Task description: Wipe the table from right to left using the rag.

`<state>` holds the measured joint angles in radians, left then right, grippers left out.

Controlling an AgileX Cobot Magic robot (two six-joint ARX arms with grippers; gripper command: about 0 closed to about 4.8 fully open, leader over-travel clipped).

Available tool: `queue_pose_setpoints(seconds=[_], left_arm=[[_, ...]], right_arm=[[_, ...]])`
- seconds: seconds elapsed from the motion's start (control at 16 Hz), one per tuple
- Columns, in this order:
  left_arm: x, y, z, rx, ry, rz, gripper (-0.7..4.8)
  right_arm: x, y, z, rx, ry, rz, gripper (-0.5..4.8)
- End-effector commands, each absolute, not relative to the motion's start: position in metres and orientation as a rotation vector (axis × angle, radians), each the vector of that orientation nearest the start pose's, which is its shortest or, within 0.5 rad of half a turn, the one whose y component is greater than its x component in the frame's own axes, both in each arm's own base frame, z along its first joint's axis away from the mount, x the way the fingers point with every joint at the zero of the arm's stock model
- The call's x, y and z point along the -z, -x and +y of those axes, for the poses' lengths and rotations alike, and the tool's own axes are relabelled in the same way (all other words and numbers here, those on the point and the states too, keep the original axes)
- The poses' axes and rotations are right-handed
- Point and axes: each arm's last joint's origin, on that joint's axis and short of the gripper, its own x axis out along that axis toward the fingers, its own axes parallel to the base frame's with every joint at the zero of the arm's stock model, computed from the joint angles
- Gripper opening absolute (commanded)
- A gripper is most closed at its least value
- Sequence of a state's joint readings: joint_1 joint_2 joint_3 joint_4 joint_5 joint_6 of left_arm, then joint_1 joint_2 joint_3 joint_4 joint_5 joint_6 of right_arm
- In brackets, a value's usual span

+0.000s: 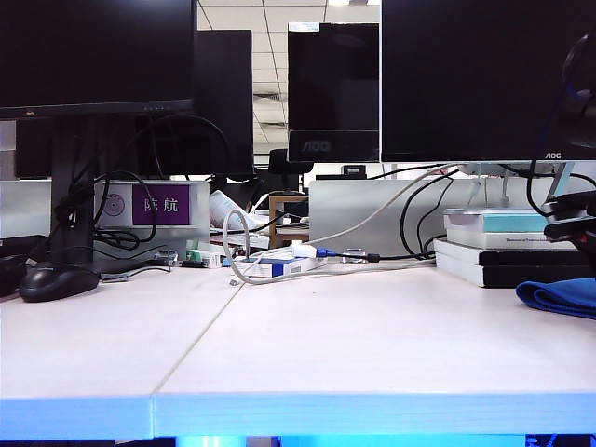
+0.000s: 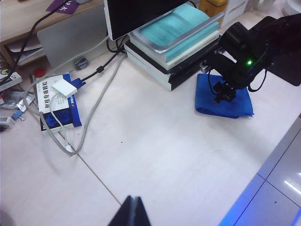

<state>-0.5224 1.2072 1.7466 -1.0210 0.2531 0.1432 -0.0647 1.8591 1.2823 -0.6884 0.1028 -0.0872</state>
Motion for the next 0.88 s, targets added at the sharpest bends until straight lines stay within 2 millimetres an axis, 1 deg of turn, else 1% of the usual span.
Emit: queue_pose_setpoints(seconds=[0.06,0.13,0.19,0.38,0.56,0.88], left_arm=[[-0.486,-0.161,-0.101,0.802,-0.202,0.41,-0.05],[-0.486,-0.161,-0.101,0.802,-0.202,0.41,-0.05],[-0.486,-0.161,-0.101,0.802,-0.202,0.41,-0.05],[-0.486,-0.161,-0.101,0.802,-0.202,0.41,-0.05],[-0.486,-0.16,-0.101,0.802,-0.202,0.41,-0.05],[-0.486,-0.16,-0.101,0.802,-0.202,0.411,-0.05]], right_arm=[[-0.173,-0.359,-0.027,0.098,0.112,1.318,0.71],[-0.173,-0.357,-0.027,0.095,0.111,1.344,0.15],[-0.172,-0.354,-0.026,0.091,0.112,1.377,-0.05],[-0.171,-0.343,-0.024,0.071,0.108,1.492,-0.05],[-0.17,-0.336,-0.024,0.061,0.105,1.569,-0.05],[-0.17,-0.333,-0.02,0.01,0.063,1.592,-0.05]])
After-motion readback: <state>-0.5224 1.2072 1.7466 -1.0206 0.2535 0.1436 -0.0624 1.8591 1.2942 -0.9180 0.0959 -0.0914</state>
